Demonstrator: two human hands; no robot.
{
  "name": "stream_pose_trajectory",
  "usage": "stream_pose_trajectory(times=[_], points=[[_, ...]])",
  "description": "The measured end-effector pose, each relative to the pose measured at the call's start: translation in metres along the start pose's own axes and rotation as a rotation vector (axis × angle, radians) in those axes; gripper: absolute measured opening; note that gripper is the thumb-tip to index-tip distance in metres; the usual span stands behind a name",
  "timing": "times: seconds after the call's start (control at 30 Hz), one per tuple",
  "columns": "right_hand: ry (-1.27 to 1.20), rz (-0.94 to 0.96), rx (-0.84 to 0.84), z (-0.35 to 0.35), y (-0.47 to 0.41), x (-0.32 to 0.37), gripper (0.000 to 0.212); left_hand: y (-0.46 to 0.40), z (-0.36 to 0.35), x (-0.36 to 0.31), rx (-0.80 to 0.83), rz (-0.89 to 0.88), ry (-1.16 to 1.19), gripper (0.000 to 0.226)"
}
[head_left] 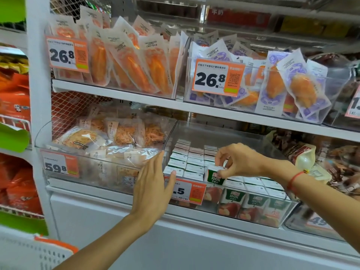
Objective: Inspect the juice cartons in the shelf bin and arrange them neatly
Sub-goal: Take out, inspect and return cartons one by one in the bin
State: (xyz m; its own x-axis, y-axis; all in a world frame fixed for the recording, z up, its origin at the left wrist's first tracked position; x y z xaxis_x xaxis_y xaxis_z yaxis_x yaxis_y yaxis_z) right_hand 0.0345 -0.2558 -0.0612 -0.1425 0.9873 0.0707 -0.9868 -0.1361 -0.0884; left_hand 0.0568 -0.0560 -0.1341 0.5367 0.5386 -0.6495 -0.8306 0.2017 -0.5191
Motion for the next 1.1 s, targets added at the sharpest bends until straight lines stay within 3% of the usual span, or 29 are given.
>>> stream_pose_trajectory(times=[0.17, 0.37, 0.5, 0.57, 0.63, 0.73, 0.9, 1.1], points=[[-0.137, 0.029, -0.236, 0.012, 0.025, 0.01, 0.021, 0.0, 0.002, -0.003, 0.034, -0.014, -0.008, 0.064], [-0.123, 0.095, -0.709, 0.055, 0.076, 0.03, 0.02, -0.005, 0.013, -0.012, 0.062, 0.014, -0.06, 0.06], [-0.393, 0.034, -0.883, 0.073, 0.104, 0.031, 0.007, -0.008, 0.024, -0.026, 0.08, 0.08, -0.034, 0.052], [-0.558, -0.005, -0.87, 0.066, 0.11, 0.034, 0.002, -0.001, 0.022, -0.036, 0.14, 0.182, 0.171, 0.039], [-0.677, -0.057, -0.819, 0.05, 0.114, 0.039, 0.01, 0.017, 0.008, -0.05, 0.266, 0.294, 0.478, 0.025], [-0.884, -0.159, -0.682, 0.016, 0.112, 0.042, 0.01, 0.052, -0.016, -0.073, 0.487, 0.382, 0.83, 0.03], [-1.181, -0.281, -0.482, -0.034, 0.11, 0.041, 0.008, 0.08, -0.028, -0.064, 0.588, 0.39, 0.853, 0.025], [-1.146, -0.333, -0.097, -0.079, 0.105, 0.044, 0.033, 0.091, -0.032, -0.045, 0.533, 0.428, 0.828, 0.022]])
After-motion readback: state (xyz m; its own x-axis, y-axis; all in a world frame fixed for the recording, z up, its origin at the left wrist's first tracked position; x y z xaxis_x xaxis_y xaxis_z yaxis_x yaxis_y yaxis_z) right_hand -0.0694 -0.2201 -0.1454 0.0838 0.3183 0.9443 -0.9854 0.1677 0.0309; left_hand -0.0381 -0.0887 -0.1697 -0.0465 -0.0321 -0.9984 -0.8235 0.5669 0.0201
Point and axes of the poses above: each hand's wrist, its own y-axis away from the middle knuckle, its own z-axis out of the back of the hand, x = y × z, the point moved 10 cm from there along -y, towards the middle knuckle, and after that the axes turned 5 degrees about y, right-handed, at the moved point
